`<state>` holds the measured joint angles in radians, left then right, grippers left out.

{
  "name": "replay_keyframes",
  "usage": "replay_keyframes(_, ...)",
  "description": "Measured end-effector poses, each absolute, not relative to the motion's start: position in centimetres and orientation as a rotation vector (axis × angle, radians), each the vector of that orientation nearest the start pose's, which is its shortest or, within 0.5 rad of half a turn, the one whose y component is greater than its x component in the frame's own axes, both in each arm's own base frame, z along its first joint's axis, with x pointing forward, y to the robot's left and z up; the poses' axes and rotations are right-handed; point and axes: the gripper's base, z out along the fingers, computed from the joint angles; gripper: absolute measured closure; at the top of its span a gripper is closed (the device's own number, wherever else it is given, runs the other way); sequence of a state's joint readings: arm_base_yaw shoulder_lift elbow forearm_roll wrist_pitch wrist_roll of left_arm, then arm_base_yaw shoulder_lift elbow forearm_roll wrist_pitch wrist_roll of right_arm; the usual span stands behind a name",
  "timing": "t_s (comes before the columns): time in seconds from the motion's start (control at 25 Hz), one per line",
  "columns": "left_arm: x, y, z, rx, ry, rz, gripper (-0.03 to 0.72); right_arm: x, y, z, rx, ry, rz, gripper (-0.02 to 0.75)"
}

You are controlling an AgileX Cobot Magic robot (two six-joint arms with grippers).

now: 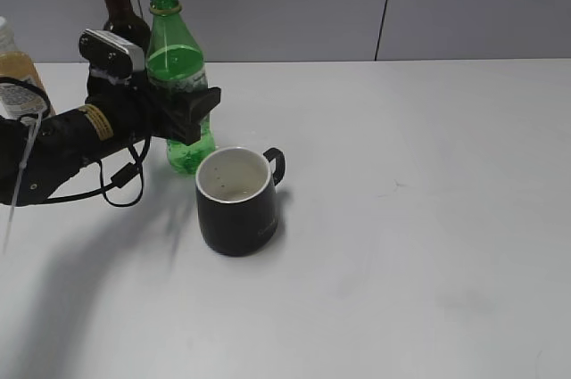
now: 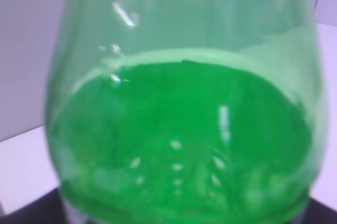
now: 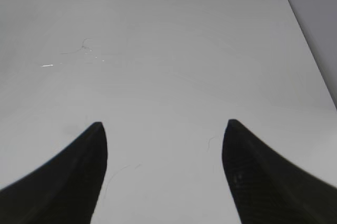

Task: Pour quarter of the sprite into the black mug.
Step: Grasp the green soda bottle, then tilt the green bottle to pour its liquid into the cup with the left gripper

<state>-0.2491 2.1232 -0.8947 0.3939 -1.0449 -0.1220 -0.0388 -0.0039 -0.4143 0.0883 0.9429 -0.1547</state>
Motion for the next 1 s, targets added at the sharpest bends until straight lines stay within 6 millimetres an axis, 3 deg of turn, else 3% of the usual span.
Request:
replay_keyframes(0.36,36.7,-12.2,11.5,0.497,1.635,-0.402,0.244,0.9,0.6,26.3,-0.11,2.002,-0.019,0.217)
replay_keyframes(0.52,35.9,-11.9,12.8,0.49,1.633,-0.382,0.244,0.9,0.6,26.3,-0.11,2.002,-0.019,0.217)
replay_keyframes(1.0,30.3,-9.2,16.4,0.432,1.62,-0.223,0.244,0.9,0.6,26.3,-0.11,2.002,-0.019,0.217)
